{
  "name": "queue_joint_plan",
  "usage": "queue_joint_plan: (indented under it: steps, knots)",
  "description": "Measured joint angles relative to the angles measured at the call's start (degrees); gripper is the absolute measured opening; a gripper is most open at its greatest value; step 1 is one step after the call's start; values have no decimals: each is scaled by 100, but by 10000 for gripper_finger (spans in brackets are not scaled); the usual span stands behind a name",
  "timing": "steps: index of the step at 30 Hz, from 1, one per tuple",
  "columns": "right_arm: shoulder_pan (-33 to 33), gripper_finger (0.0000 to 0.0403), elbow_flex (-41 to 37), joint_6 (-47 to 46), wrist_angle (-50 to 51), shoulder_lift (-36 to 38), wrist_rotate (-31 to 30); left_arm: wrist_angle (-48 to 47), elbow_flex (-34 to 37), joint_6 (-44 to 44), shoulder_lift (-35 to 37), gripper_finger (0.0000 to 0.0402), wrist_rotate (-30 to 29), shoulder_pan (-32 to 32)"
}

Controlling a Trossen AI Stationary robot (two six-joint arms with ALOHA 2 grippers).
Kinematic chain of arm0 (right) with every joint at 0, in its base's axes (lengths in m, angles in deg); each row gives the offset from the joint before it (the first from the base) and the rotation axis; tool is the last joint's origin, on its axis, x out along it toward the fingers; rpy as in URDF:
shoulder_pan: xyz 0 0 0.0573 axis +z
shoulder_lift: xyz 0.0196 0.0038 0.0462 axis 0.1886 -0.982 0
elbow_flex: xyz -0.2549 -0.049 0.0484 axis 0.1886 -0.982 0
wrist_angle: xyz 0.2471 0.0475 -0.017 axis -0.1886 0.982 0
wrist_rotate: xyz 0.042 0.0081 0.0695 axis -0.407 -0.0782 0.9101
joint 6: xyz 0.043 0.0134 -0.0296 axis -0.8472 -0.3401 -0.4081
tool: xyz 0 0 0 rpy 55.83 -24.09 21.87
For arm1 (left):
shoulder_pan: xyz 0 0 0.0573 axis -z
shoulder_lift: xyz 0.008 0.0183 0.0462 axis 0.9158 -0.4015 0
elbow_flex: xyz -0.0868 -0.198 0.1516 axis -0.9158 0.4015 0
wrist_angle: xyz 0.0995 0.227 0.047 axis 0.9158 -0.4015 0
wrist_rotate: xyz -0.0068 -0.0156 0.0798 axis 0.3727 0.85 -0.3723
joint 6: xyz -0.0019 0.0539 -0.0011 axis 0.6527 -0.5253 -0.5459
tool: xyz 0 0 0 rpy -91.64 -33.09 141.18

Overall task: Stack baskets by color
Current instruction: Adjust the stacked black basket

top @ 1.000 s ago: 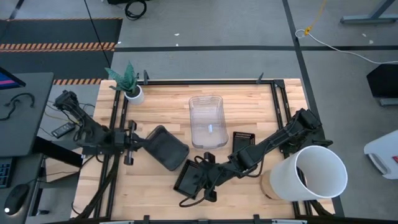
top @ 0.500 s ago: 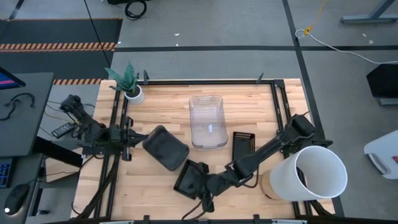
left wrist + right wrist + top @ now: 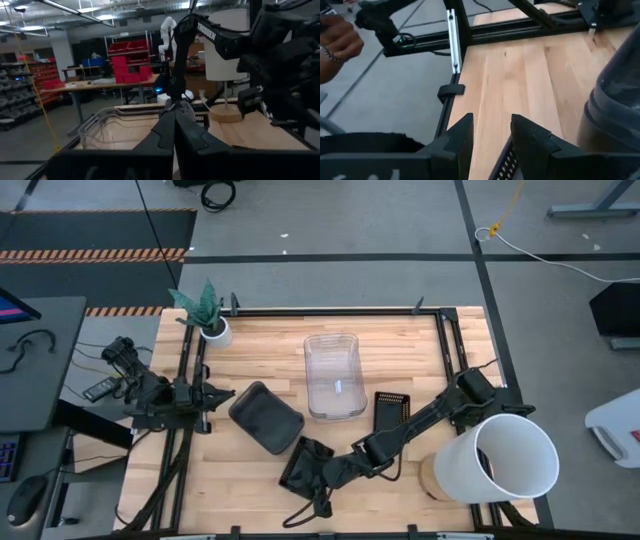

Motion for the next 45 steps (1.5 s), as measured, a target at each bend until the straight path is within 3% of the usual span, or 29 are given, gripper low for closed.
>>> queue_joint_plan:
  steps: [8, 15, 20, 27, 38, 45]
  knots:
    - [32, 136, 4, -132, -240, -466, 191, -96, 2, 495, -13, 9, 211, 143]
    - [7, 136, 675, 555, 765, -475, 36, -593, 0, 2306, -30, 17, 203, 140]
    - [-59, 137, 850, 1358, 775, -449, 50, -1126, 0, 3134, -54, 12, 265, 140]
    - [78, 159, 830, 1480, 1353, -466, 83, -1108, 0, 3088, -53, 18, 262, 138]
    - [164, 270, 832, 1600, 1466, -466, 313, -1104, 0, 3063, -52, 20, 260, 138]
    - [327, 278, 832, 1126, 2201, -466, -166, -1104, 0, 3054, -52, 20, 260, 140]
